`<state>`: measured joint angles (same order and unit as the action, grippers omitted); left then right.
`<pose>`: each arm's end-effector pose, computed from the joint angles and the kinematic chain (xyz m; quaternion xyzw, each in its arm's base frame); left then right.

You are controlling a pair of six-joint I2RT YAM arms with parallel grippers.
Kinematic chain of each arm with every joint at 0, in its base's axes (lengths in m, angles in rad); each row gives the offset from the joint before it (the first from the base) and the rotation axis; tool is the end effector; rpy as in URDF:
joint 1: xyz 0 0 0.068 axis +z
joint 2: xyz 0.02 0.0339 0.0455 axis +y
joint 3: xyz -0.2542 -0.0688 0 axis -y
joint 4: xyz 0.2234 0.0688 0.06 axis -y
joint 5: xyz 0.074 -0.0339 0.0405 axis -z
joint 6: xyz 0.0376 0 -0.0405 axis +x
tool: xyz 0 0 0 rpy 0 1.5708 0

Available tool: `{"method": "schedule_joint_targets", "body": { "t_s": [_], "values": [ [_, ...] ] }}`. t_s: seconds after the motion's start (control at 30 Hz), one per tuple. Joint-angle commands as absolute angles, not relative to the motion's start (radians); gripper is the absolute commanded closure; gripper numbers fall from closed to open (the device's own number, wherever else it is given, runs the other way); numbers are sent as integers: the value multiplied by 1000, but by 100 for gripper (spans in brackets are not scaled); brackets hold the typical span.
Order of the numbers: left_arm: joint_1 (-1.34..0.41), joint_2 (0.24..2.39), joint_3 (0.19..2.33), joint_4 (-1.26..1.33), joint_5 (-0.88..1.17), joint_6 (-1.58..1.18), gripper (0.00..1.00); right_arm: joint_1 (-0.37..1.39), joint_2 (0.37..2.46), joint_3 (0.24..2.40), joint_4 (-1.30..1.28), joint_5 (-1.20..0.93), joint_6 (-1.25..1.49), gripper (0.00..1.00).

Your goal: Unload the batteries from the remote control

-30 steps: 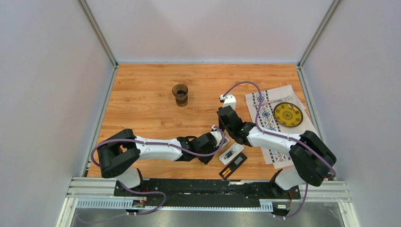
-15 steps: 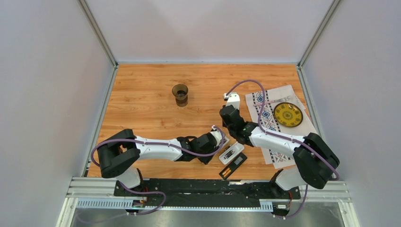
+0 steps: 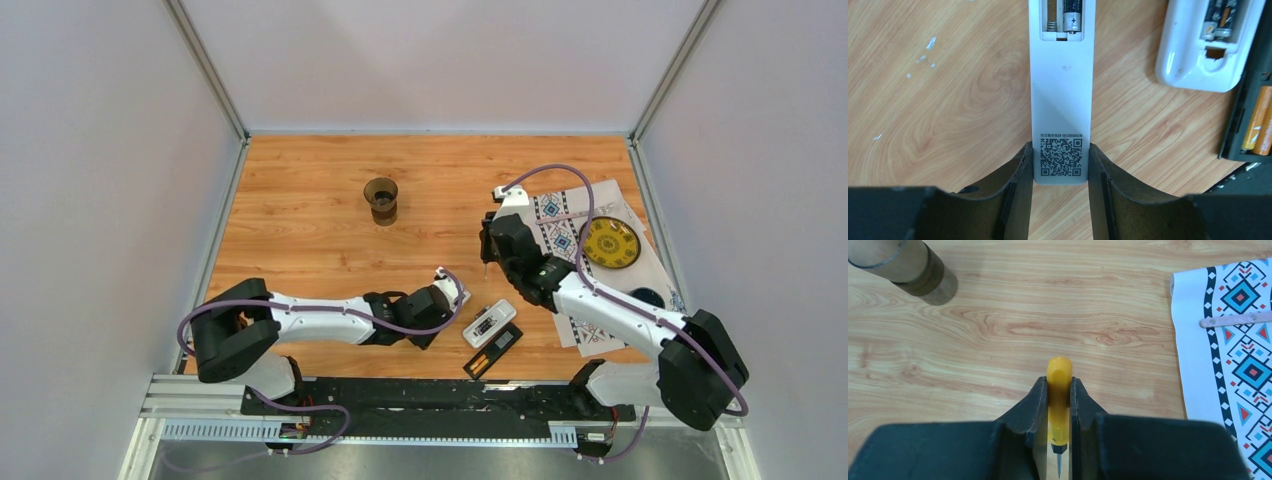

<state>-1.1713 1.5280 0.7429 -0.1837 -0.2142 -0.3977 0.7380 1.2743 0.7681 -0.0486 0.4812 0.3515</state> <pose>0.1133 -0.2477 0.1607 0.3289 0.8914 -0.1360 0.2807 0.2051 0.1630 0.2442 -0.0492 0.8550 0.0667 0.5119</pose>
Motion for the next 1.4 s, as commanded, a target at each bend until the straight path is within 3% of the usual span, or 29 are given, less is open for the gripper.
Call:
{"method": "schedule_joint_targets", "body": {
  "t_s": [0.0, 0.07, 0.17, 0.2, 0.3, 0.37, 0.97, 1.37],
  "values": [
    [-1170, 1450, 716, -251, -282, -397, 100, 712, 1210, 741, 37, 350, 376, 100],
    [-1169, 1436, 704, -255, -296, -390, 100, 712, 1197, 735, 43, 319, 373, 100],
    [-1158, 1424, 695, -262, -291, -383, 86, 710, 1184, 730, 46, 290, 373, 100],
    [-1154, 1417, 692, -262, -290, -382, 66, 710, 1180, 729, 51, 282, 373, 100],
    [-1141, 1401, 681, -259, -279, -374, 31, 710, 1172, 729, 48, 262, 373, 100],
    [-1134, 1390, 675, -259, -282, -368, 23, 709, 1164, 730, 43, 250, 376, 100],
    [-1045, 1353, 675, -249, -252, -311, 23, 681, 1120, 729, 83, 72, 410, 100],
    [-1013, 1102, 745, -172, -91, -319, 18, 676, 1071, 736, 130, -96, 491, 100]
  ]
}}
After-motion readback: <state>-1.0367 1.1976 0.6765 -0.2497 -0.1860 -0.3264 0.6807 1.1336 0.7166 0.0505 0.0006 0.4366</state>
